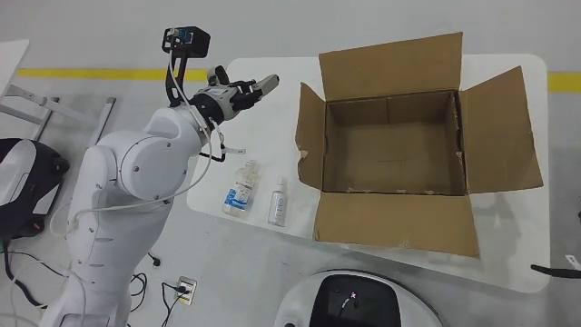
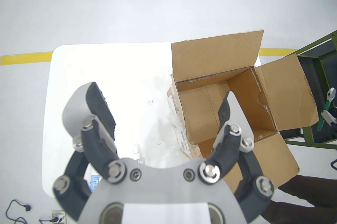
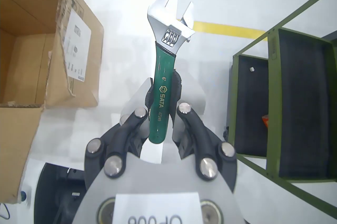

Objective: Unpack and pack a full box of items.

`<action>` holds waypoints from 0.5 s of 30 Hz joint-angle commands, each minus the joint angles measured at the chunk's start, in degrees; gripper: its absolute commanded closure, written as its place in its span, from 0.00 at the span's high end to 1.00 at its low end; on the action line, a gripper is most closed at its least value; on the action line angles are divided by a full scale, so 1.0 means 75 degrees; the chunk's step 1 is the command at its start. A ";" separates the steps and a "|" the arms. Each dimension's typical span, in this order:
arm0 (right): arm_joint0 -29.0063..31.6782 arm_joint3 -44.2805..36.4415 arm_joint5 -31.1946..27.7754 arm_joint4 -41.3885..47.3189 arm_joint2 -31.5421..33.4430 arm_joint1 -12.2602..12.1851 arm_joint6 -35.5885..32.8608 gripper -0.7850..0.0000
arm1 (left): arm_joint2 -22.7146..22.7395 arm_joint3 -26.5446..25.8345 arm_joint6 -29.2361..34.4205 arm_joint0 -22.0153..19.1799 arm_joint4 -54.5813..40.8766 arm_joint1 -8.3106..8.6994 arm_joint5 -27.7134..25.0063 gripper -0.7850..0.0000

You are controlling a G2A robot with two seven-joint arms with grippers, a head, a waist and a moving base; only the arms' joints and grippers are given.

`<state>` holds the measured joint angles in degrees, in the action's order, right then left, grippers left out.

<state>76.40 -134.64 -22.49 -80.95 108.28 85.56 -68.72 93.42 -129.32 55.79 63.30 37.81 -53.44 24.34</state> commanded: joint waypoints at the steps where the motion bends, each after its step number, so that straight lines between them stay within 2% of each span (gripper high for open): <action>1: 0.0266 0.0000 0.0005 -0.0061 -0.0027 -0.0022 -0.0020 0.00 | 0.0000 0.0000 0.0000 0.0000 0.0000 0.0000 0.0000 1.00; 15: 0.2135 0.0036 0.0547 -0.0879 -0.0798 -0.0096 0.0056 0.00 | 0.0000 0.0000 0.0000 0.0000 0.0000 0.0000 0.0000 1.00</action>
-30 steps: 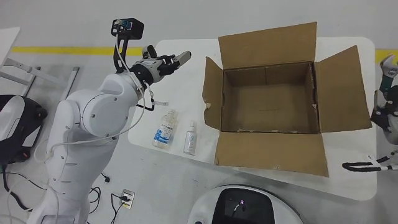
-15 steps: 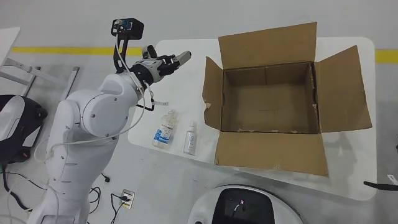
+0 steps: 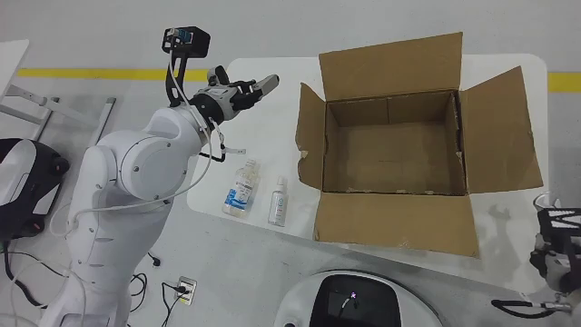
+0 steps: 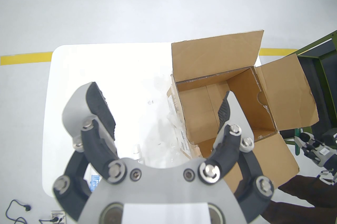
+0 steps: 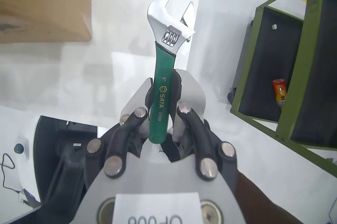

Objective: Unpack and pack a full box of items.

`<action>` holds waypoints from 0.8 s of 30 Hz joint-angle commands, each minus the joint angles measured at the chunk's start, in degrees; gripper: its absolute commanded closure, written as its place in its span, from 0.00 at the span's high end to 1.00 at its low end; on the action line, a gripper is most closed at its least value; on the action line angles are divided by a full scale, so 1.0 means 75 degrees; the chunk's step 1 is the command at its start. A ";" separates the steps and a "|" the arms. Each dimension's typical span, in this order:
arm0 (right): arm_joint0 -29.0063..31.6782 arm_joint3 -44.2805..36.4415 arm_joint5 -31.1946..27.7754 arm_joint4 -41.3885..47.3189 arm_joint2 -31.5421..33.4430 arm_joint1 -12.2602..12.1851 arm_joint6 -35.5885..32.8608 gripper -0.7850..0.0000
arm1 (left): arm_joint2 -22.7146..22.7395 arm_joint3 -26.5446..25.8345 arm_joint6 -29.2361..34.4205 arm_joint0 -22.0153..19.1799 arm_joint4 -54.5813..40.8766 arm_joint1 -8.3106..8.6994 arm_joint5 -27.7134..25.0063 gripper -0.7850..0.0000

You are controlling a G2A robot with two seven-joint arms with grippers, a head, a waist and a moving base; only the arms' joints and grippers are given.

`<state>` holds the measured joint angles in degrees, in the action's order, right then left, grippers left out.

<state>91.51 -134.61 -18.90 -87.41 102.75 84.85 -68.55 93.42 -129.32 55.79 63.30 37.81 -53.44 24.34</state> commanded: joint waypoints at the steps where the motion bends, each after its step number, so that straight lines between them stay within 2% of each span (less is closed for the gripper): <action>1: 0.0200 0.0131 0.0114 0.0037 -0.0121 -0.0002 0.0090 0.00 | 0.0000 0.0000 0.0000 0.0000 0.0000 0.0000 0.0000 1.00; 11: 0.0282 0.1186 0.0317 -0.0599 -0.0497 -0.0083 0.0489 0.00 | 0.0000 0.0000 0.0000 0.0000 0.0000 0.0000 0.0000 1.00; 24: 0.0269 0.1221 0.0392 -0.0745 -0.0747 -0.0172 0.0333 0.00 | 0.0000 0.0000 0.0000 0.0000 0.0000 0.0000 0.0000 1.00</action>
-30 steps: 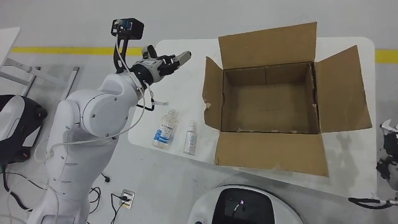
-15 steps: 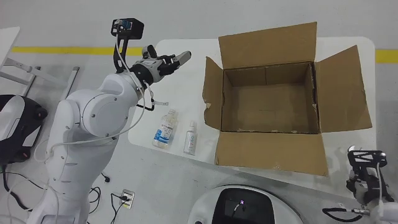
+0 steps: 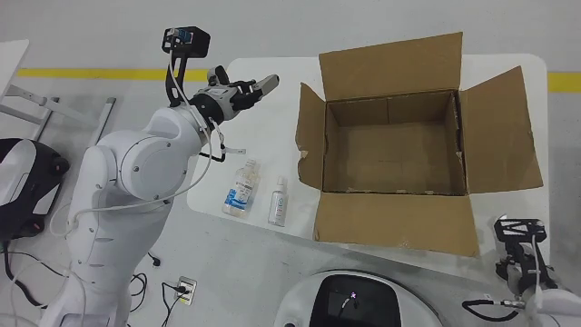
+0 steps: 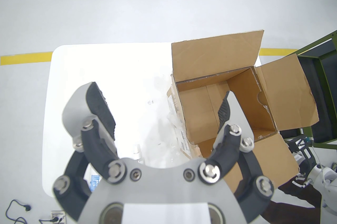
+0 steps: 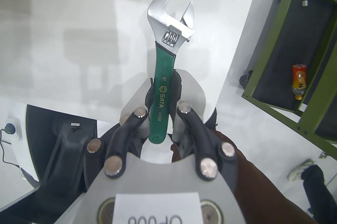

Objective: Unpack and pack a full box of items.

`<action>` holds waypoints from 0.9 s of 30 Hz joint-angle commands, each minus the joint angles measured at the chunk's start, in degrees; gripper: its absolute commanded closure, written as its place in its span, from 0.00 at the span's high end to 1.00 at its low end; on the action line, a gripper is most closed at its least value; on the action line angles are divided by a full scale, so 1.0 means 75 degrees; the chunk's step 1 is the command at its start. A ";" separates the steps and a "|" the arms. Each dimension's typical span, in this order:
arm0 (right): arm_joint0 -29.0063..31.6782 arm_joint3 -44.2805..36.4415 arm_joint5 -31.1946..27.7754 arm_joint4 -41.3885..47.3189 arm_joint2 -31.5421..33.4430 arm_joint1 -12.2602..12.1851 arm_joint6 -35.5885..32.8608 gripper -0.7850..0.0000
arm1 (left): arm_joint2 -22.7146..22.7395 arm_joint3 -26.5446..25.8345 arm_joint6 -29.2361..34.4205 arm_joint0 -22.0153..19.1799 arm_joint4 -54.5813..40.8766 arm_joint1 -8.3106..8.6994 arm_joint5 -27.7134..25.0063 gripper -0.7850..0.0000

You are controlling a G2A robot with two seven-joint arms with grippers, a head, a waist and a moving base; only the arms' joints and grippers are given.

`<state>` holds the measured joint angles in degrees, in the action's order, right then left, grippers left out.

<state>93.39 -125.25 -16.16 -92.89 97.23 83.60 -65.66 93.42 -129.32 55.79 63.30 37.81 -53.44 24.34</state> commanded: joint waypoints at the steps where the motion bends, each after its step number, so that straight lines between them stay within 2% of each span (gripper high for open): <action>1: 0.0034 -0.0065 0.0046 -0.0024 -0.0027 -0.0011 -0.0089 0.00 | 0.0000 0.0000 0.0000 0.0000 0.0000 0.0000 0.0000 1.00; 18: 0.0236 0.0006 0.0326 -0.0120 -0.0225 -0.0100 -0.0152 0.01 | 0.0000 0.0000 0.0000 0.0000 0.0000 0.0000 0.0000 1.00; 21: 0.0136 0.0134 0.0362 -0.0174 -0.0247 -0.0118 -0.0121 0.35 | 0.0000 0.0000 0.0000 0.0000 0.0000 0.0000 0.0000 1.00; 24: 0.0064 0.0191 0.0381 -0.0206 -0.0278 -0.0135 -0.0126 0.48 | 0.0000 0.0000 0.0000 0.0000 0.0000 0.0000 0.0000 1.00; 25: 0.0052 0.0199 0.0389 -0.0207 -0.0286 -0.0141 -0.0131 0.60 | 0.0000 0.0000 0.0000 0.0000 0.0000 0.0000 0.0000 1.00; 27: 0.0040 0.0203 0.0396 -0.0221 -0.0302 -0.0151 -0.0151 0.60 | 0.0000 0.0000 0.0000 0.0000 0.0000 0.0000 0.0000 1.00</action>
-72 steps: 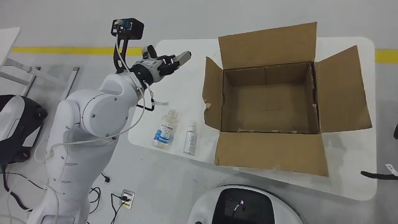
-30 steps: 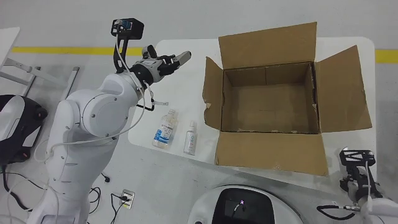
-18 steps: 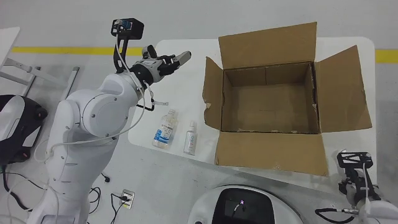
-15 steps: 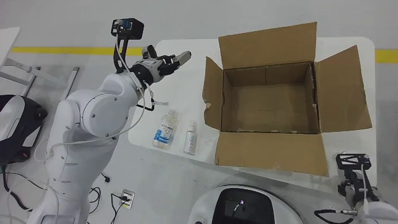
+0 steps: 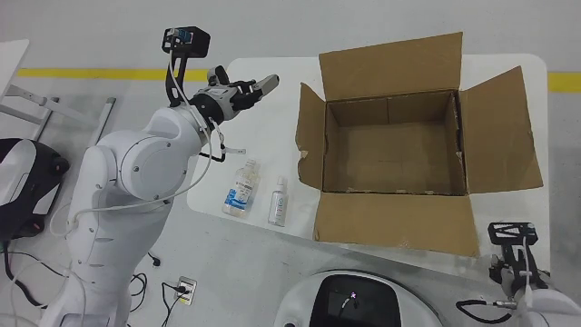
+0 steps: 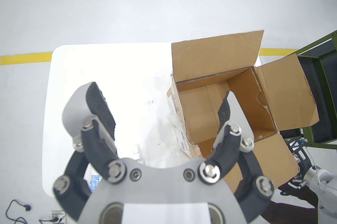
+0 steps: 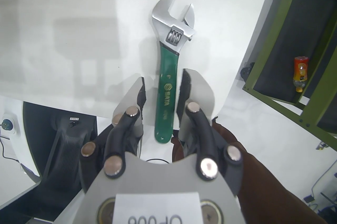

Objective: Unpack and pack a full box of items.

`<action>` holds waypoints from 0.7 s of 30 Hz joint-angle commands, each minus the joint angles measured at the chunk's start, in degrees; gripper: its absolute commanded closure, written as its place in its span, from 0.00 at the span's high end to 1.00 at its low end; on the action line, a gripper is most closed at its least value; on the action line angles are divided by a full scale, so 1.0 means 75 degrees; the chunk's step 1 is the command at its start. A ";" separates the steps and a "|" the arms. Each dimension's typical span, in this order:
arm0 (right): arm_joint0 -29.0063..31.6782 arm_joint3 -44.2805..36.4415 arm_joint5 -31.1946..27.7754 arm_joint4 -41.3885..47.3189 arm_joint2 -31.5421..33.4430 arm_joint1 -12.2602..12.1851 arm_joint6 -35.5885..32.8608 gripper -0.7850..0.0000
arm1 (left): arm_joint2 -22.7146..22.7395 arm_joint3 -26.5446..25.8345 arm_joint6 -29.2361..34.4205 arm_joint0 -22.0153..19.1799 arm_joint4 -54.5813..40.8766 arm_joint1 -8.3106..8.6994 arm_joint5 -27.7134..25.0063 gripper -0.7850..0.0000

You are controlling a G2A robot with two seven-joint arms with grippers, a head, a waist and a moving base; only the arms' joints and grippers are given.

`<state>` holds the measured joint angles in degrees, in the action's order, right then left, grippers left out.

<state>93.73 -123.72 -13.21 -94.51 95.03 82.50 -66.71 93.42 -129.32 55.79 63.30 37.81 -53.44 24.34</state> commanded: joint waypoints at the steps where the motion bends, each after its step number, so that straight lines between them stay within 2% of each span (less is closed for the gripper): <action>1: -0.0006 -0.0005 0.0014 -0.0003 -0.0012 -0.0010 -0.0019 0.64 | 0.0000 0.0000 0.0000 0.0000 0.0000 0.0000 0.0000 1.00; 3: 0.0012 -0.0091 0.0031 0.0020 -0.0010 -0.0020 -0.0020 0.67 | 0.0000 0.0000 0.0000 0.0000 0.0000 0.0000 0.0000 1.00; 6: 0.0065 -0.0482 0.0126 0.0284 0.0097 -0.0028 0.0021 0.62 | 0.0000 0.0000 0.0000 0.0000 0.0000 0.0000 0.0000 1.00; 8: 0.0081 -0.0905 0.0262 0.0669 0.0275 -0.0028 0.0237 0.39 | 0.0000 0.0000 0.0000 0.0000 0.0000 0.0000 0.0000 1.00; 9: 0.0097 -0.1083 0.0275 0.0870 0.0395 -0.0033 0.0401 0.24 | 0.0000 0.0000 0.0000 0.0000 0.0000 0.0000 0.0000 1.00; 10: 0.0102 -0.1227 0.0274 0.1066 0.0542 -0.0039 0.0622 0.00 | 0.0000 0.0000 0.0000 0.0000 0.0000 0.0000 0.0000 1.00; 14: 0.0155 -0.1456 0.0015 0.2090 0.1149 -0.0069 0.1934 0.00 | 0.0000 0.0000 0.0000 0.0000 0.0000 0.0000 0.0000 1.00; 18: 0.0240 -0.1456 -0.0421 0.2433 0.1650 -0.0119 0.3405 0.00 | 0.0000 0.0000 0.0000 0.0000 0.0000 0.0000 0.0000 1.00; 21: 0.0372 -0.1449 -0.0322 0.2848 0.1812 -0.0116 0.3930 0.00 | 0.0000 0.0000 0.0000 0.0000 0.0000 0.0000 0.0000 1.00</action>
<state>96.23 -134.61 -16.36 -74.29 108.33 81.59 -38.26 93.42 -129.32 55.79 63.30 37.81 -53.44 24.34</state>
